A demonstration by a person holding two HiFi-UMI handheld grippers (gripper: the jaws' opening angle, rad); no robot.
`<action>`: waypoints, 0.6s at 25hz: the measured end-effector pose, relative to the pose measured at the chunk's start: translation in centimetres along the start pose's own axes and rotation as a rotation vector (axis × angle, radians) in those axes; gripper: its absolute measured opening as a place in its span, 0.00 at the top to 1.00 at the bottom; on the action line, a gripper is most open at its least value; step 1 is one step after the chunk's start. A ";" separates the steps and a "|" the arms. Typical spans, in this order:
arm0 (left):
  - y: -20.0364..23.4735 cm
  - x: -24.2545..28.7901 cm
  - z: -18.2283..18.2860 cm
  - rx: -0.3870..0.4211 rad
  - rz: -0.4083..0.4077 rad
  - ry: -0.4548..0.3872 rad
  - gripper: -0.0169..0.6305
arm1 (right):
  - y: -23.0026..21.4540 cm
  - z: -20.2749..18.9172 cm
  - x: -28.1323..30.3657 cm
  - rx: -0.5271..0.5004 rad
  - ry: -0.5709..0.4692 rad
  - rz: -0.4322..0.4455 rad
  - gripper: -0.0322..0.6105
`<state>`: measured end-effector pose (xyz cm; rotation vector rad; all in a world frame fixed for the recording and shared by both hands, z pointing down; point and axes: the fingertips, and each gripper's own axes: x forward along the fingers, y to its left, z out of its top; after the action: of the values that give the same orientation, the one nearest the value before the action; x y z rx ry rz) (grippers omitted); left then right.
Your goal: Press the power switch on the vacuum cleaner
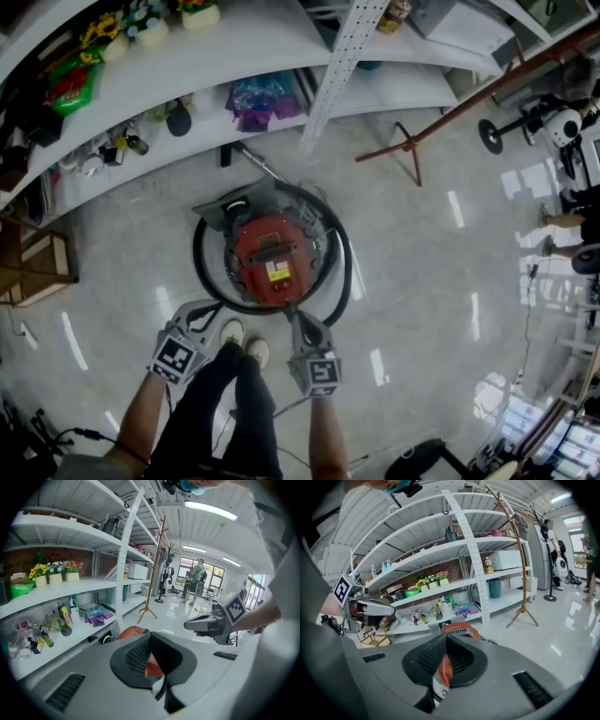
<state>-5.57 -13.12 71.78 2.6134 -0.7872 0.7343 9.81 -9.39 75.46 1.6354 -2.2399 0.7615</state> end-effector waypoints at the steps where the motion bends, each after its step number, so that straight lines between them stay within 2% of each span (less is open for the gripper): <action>1: 0.1 0.1 -0.4 0.001 0.000 0.004 0.98 | 0.0 -0.4 0.3 0.003 0.005 0.002 0.93; 7: 0.6 0.7 -1.7 -0.042 0.020 0.000 0.98 | -0.3 -2.2 1.9 0.000 0.020 0.012 0.93; 11: 0.8 1.1 -3.3 -0.014 0.001 0.024 0.98 | -0.7 -3.3 3.1 0.002 0.031 0.005 0.93; 15: 0.7 1.4 -3.5 -0.038 0.011 0.009 0.98 | -1.5 -4.2 4.2 0.002 0.033 -0.004 0.93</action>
<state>-6.31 -12.77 75.53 2.5722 -0.8051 0.7265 9.40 -10.75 81.44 1.6166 -2.2132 0.7841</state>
